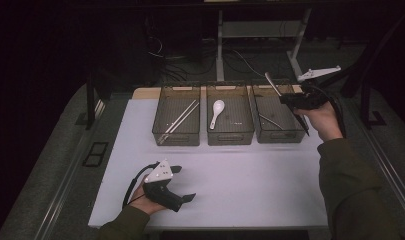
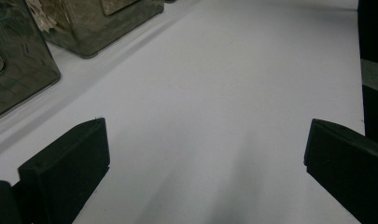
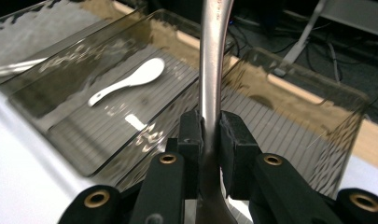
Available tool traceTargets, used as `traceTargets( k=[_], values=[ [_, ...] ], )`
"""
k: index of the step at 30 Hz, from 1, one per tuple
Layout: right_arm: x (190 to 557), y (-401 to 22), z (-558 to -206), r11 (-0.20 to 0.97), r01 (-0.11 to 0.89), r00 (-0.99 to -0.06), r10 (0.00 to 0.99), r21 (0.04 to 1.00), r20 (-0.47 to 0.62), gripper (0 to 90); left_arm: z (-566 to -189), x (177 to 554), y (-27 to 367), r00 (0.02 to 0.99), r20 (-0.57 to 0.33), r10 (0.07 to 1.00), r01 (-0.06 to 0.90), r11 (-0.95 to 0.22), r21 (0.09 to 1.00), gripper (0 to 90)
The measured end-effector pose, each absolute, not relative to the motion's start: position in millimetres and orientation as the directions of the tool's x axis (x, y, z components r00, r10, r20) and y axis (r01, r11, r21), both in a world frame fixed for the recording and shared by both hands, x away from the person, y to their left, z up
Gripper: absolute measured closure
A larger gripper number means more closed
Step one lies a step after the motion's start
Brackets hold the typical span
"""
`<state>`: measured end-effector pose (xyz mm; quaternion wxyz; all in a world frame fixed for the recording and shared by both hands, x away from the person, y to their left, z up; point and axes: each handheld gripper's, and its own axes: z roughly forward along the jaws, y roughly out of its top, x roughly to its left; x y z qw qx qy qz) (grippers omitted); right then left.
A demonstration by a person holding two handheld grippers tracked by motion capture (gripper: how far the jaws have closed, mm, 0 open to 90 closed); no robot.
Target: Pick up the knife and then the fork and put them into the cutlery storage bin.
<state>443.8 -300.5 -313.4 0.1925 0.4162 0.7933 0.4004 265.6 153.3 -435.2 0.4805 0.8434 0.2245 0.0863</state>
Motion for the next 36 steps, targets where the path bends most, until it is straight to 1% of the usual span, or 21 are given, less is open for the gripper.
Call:
traceTargets(
  k=[6, 13, 16, 25, 29, 36],
  values=[
    [464, -302, -315, 0.316, 0.479, -0.555, 0.832, 0.819, 0.004, 79.3, -435, 265, 153, 0.884, -0.072, 0.461, 0.297, -0.438, 0.849, 0.0],
    [479, -302, -329, 0.313, 0.499, -0.527, 0.85, 0.808, -0.003, 79.3, -436, 265, 152, 0.884, -0.075, 0.461, 0.299, -0.435, 0.849, 0.0],
    [483, -303, -336, 0.33, 0.502, -0.525, 0.851, 0.799, -0.021, 79.3, -436, 265, 152, 0.885, -0.073, 0.46, 0.298, -0.439, 0.848, 0.0],
    [490, -303, -354, 0.326, 0.511, -0.515, 0.857, 0.795, -0.02, 79.3, -436, 265, 152, 0.886, -0.07, 0.459, 0.295, -0.44, 0.848, 0.0],
    [489, -302, -367, 0.348, 0.515, -0.516, 0.855, 0.783, -0.04, 79.3, -436, 265, 152, 0.887, -0.068, 0.456, 0.293, -0.444, 0.847, 0.0],
    [492, -295, -377, 0.394, 0.517, -0.53, 0.844, 0.76, -0.077, 79.3, -436, 265, 151, 0.887, -0.071, 0.456, 0.295, -0.443, 0.846, 0.0]
  ],
)
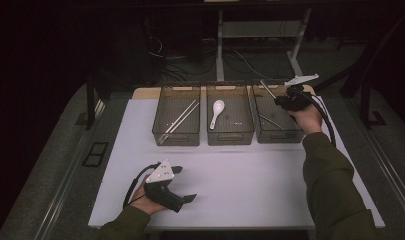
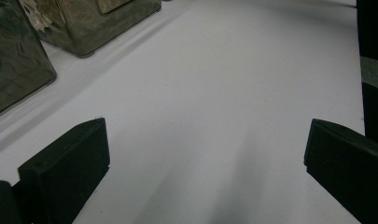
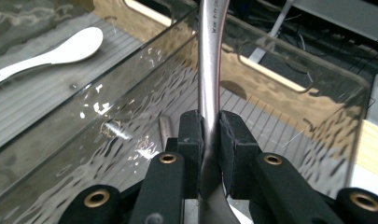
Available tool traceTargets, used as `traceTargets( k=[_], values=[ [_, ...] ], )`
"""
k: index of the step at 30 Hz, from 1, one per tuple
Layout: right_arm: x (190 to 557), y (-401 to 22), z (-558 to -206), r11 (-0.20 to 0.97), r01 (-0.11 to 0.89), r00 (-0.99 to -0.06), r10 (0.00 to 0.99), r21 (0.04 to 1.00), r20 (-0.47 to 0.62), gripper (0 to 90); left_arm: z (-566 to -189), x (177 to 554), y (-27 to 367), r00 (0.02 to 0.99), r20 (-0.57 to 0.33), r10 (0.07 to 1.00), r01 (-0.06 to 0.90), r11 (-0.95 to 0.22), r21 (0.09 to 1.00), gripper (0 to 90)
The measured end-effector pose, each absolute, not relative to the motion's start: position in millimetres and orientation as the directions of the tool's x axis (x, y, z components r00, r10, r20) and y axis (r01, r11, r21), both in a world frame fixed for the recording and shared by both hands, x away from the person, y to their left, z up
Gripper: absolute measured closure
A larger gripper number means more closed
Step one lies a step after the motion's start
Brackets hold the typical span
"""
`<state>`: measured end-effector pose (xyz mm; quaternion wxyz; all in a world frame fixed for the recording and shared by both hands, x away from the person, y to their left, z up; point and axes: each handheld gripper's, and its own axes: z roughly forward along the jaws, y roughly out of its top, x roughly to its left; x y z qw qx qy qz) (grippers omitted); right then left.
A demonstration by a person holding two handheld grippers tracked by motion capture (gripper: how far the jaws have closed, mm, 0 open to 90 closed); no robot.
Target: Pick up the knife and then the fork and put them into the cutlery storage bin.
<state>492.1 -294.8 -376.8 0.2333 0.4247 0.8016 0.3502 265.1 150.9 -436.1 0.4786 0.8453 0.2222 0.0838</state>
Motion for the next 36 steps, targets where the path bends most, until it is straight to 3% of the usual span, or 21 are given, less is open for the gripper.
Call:
traceTargets(
  k=[11, 16, 36],
  values=[
    [505, -281, -393, 0.499, 0.598, -0.545, 0.827, 0.627, -0.139, 78.6, -436, 265, 150, 0.89, -0.068, 0.45, 0.29, -0.445, 0.847, 0.0],
    [503, -286, -388, 0.446, 0.597, -0.535, 0.841, 0.666, -0.084, 80.8, -436, 264, 150, 0.892, -0.067, 0.448, 0.287, -0.446, 0.848, 0.0],
    [474, -303, -362, 0.25, 0.588, -0.531, 0.837, 0.769, 0.134, 48.2, -434, 265, 151, 0.888, -0.07, 0.454, 0.289, -0.433, 0.854, 0.0]
  ],
)
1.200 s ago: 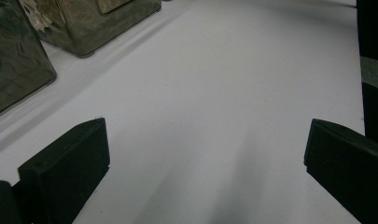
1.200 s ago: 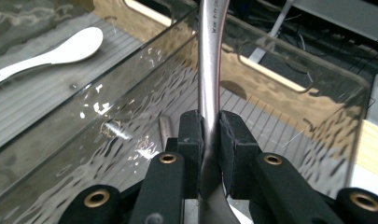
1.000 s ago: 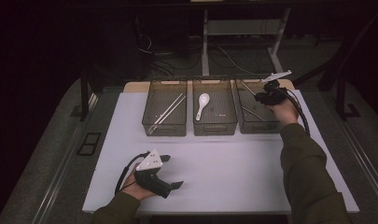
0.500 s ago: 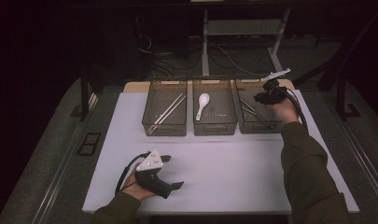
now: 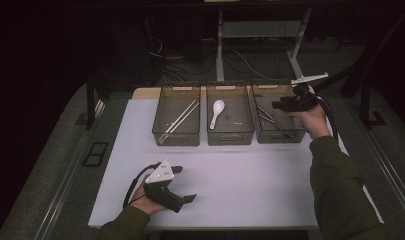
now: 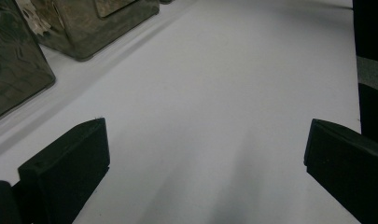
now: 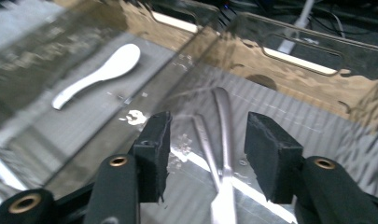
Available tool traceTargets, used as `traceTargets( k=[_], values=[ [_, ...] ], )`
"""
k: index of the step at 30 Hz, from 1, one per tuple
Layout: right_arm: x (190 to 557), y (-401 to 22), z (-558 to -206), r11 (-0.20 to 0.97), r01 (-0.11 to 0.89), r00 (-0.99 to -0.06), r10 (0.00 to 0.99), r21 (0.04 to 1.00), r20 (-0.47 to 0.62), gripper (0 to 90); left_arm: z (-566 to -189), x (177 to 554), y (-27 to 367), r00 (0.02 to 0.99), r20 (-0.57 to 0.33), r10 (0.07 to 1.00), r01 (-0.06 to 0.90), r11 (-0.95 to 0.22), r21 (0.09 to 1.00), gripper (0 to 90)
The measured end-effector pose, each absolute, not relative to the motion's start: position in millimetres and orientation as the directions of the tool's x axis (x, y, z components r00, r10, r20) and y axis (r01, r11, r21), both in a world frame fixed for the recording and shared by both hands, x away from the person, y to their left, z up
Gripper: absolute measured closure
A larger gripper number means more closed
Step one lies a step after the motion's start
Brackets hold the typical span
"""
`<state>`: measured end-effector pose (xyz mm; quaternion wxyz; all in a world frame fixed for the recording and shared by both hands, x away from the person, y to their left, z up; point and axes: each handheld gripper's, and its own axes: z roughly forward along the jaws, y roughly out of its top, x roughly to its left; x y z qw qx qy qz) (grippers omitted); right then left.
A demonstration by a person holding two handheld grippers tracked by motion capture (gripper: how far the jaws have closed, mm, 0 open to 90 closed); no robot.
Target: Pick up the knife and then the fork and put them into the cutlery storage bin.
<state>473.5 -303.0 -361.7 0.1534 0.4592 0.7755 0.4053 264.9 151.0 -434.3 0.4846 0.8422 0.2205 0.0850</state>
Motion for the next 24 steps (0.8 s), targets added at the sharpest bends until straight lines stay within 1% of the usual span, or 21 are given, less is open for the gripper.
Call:
traceTargets(
  k=[3, 8, 17, 24],
  values=[
    [467, -302, -360, 0.238, 0.574, -0.534, 0.834, 0.783, 0.139, 43.5, -433, 266, 153, 0.888, -0.065, 0.454, 0.284, -0.432, 0.856, 0.0],
    [455, -299, -358, 0.247, 0.557, -0.556, 0.821, 0.793, 0.134, 38.7, -432, 269, 157, 0.888, -0.071, 0.454, 0.283, -0.419, 0.863, 0.0],
    [435, -297, -364, 0.228, 0.534, -0.574, 0.805, 0.814, 0.15, 34.2, -433, 272, 159, 0.883, -0.09, 0.46, 0.302, -0.41, 0.861, 0.0],
    [420, -291, -368, 0.27, 0.517, -0.585, 0.804, 0.812, 0.106, 29.6, -434, 278, 159, 0.885, -0.087, 0.458, 0.299, -0.414, 0.86, 0.0]
  ],
)
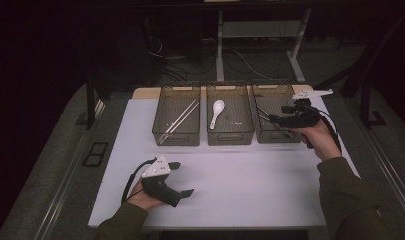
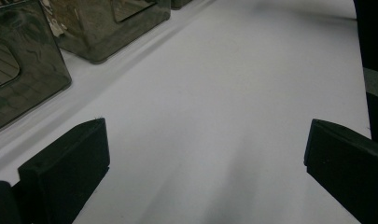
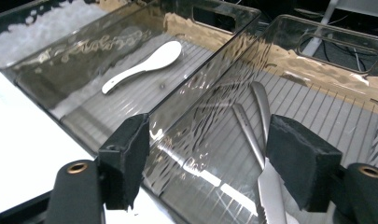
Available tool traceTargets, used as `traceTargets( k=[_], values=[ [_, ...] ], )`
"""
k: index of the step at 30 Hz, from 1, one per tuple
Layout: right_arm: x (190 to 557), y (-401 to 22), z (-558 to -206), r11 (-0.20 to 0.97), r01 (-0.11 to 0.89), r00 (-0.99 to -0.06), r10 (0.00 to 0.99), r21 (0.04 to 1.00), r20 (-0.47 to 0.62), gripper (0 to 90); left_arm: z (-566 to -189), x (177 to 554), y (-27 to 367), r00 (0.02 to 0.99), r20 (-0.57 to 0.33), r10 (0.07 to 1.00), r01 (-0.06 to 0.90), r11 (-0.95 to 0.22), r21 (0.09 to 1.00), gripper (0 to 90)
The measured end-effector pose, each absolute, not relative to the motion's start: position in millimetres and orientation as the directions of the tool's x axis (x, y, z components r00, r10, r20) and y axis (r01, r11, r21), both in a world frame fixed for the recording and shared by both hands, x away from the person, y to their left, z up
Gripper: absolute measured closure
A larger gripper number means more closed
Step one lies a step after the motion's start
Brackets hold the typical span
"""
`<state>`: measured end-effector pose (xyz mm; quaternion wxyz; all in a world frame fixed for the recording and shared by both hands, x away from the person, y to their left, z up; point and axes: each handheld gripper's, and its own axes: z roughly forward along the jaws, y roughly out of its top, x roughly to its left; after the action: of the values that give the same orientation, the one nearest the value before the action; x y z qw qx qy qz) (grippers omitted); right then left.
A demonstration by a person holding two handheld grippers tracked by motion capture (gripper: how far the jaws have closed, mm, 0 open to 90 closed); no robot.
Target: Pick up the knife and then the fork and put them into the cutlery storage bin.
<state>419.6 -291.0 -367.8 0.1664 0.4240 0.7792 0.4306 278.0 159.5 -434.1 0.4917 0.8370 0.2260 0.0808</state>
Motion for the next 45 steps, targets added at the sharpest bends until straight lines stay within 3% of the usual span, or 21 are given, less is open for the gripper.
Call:
traceTargets(
  k=[28, 45],
  values=[
    [350, -279, -380, 0.293, 0.422, -0.673, 0.735, 0.858, 0.08, 26.1, -434, 274, 157, 0.884, -0.082, 0.46, 0.299, -0.422, 0.856, 0.0],
    [315, -283, -402, 0.281, 0.432, -0.683, 0.723, 0.857, 0.108, 21.0, -434, 273, 156, 0.883, -0.08, 0.462, 0.299, -0.424, 0.855, 0.0]
  ],
)
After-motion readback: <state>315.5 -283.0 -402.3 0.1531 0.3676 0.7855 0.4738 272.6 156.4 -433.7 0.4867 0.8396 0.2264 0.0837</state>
